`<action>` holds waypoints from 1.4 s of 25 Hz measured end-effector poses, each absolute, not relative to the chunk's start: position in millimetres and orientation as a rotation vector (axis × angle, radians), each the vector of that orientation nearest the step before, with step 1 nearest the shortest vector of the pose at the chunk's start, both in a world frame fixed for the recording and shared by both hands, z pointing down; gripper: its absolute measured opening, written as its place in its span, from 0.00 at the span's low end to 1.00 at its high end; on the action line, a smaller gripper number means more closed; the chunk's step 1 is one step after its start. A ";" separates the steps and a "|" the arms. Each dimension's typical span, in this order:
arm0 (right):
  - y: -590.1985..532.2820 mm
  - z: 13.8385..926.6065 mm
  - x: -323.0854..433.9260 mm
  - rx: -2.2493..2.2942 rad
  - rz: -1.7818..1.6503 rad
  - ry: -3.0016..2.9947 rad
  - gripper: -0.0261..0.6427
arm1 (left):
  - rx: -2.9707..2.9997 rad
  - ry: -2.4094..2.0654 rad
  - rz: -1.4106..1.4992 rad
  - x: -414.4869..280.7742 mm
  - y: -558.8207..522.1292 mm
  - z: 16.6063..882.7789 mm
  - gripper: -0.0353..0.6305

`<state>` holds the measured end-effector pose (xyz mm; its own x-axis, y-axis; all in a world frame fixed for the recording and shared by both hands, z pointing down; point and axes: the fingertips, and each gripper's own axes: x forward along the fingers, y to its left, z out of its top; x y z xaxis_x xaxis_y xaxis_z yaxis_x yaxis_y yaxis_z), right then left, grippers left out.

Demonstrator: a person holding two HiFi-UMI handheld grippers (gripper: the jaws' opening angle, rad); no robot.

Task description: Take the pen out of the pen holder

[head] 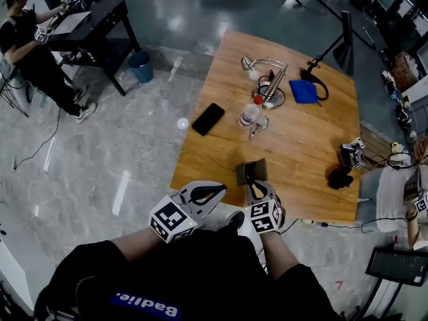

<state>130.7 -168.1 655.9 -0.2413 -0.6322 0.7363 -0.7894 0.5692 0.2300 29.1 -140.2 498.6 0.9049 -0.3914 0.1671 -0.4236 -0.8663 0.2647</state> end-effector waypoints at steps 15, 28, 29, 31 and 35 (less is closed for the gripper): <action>-133.8 523.2 103.6 1.333 0.364 -2.314 0.12 | 2.817 -0.551 0.126 34.8 -131.4 484.0 0.05; -120.1 476.8 81.0 1.323 0.352 -2.458 0.12 | 2.850 -0.501 0.136 46.2 -127.4 475.9 0.05; -119.4 476.4 80.3 1.321 0.350 -2.459 0.12 | 2.851 -0.499 0.138 46.4 -127.1 475.8 0.05; -118.5 476.2 80.1 1.321 0.343 -2.459 0.12 | 2.853 -0.496 0.141 47.0 -126.3 476.3 0.05; -118.1 475.3 81.7 1.326 0.345 -2.459 0.12 | 2.856 -0.490 0.147 49.0 -124.8 476.8 0.05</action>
<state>81.7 -118.1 475.3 -0.5150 -0.7617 0.3931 -0.8405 0.5388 -0.0571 49.0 -124.8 476.8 0.9386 -0.3158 0.1386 -0.3400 -0.9150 0.2171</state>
